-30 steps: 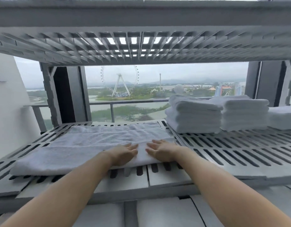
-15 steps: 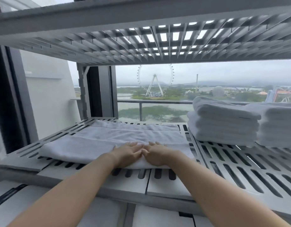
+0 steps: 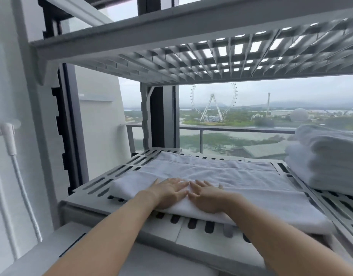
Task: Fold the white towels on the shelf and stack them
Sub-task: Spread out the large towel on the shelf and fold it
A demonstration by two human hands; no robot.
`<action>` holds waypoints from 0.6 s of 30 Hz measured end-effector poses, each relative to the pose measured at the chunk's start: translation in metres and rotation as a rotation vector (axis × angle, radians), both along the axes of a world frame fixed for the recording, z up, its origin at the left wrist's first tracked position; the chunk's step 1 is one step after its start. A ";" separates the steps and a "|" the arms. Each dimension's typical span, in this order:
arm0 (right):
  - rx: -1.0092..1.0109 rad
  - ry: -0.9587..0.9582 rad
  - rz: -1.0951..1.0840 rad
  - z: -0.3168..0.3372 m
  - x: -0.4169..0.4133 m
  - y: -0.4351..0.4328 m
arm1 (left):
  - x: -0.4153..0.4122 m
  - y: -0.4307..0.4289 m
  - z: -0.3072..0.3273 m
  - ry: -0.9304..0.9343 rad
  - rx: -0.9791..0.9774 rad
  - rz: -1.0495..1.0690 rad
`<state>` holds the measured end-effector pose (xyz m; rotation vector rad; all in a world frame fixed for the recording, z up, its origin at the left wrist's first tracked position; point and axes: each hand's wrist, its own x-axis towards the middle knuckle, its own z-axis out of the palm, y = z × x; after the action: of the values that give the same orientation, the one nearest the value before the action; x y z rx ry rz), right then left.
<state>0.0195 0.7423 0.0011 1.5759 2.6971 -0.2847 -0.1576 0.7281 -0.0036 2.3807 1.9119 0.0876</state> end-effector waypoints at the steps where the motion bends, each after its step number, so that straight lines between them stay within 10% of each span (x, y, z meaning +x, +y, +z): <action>1: 0.001 0.006 -0.012 -0.002 -0.010 0.003 | -0.010 0.002 0.000 0.007 0.008 -0.008; 18: 0.256 0.292 -0.308 -0.015 -0.064 0.011 | -0.101 0.018 0.005 -0.003 -0.029 -0.203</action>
<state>-0.0440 0.7529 -0.0134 2.1885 2.7803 -0.1880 -0.2583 0.7457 0.0010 2.5367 1.6463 0.0494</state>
